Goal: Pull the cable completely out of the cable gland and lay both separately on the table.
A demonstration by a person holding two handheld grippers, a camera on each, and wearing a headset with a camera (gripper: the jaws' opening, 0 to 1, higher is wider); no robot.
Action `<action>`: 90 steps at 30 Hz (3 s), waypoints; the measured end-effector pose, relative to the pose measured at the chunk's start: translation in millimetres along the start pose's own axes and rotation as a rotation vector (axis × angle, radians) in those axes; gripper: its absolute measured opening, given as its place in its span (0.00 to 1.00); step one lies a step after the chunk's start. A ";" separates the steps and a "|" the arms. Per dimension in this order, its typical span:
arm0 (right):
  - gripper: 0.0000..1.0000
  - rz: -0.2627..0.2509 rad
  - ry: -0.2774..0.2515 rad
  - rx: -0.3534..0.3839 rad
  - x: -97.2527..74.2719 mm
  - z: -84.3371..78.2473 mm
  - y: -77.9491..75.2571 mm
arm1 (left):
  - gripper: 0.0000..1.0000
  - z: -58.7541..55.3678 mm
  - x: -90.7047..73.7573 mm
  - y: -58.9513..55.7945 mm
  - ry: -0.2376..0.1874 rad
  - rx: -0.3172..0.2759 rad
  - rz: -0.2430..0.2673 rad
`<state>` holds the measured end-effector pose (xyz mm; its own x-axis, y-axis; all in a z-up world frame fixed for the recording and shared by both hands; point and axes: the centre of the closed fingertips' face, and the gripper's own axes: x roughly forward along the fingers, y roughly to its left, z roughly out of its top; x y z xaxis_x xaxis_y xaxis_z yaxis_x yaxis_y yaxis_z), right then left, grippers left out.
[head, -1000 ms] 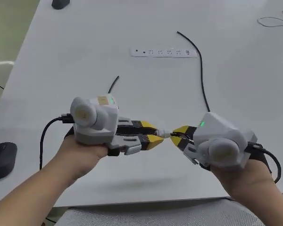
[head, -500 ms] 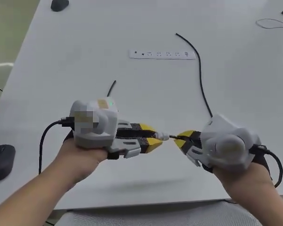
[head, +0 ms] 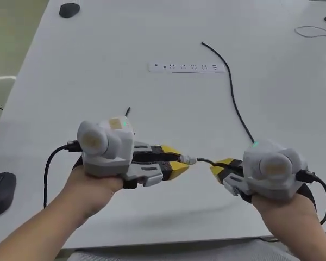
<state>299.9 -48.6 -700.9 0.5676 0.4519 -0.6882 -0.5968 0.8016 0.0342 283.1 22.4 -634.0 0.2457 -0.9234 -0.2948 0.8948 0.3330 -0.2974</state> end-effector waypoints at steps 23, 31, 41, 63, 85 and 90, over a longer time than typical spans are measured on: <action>0.02 0.003 0.021 0.077 -4.8 -21.1 -4.2 | 0.15 -2.5 -1.8 -0.6 -0.005 -0.016 0.019; 0.07 0.008 -0.014 -0.007 -16.1 -10.8 -1.8 | 0.15 -0.7 -5.1 2.9 -0.014 -0.019 0.030; 0.16 0.032 -0.056 -0.185 -25.8 18.5 15.6 | 0.15 -1.0 -3.5 -1.4 -0.014 -0.030 0.022; 0.03 0.085 -0.096 -0.450 -18.4 53.9 57.5 | 0.15 -2.4 -2.7 -2.1 -0.015 -0.039 0.020; 0.00 0.053 -0.095 -0.365 -15.0 48.5 47.6 | 0.15 -0.5 0.3 -0.8 -0.010 -0.035 0.024; 0.00 0.039 -0.102 -0.330 -14.9 47.9 42.0 | 0.15 0.4 1.8 1.2 -0.008 -0.025 0.026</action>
<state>293.6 -2.9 -654.5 0.5843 0.5298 -0.6147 -0.7610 0.6209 -0.1882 284.7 21.0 -634.5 0.2719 -0.9159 -0.2953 0.8786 0.3614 -0.3122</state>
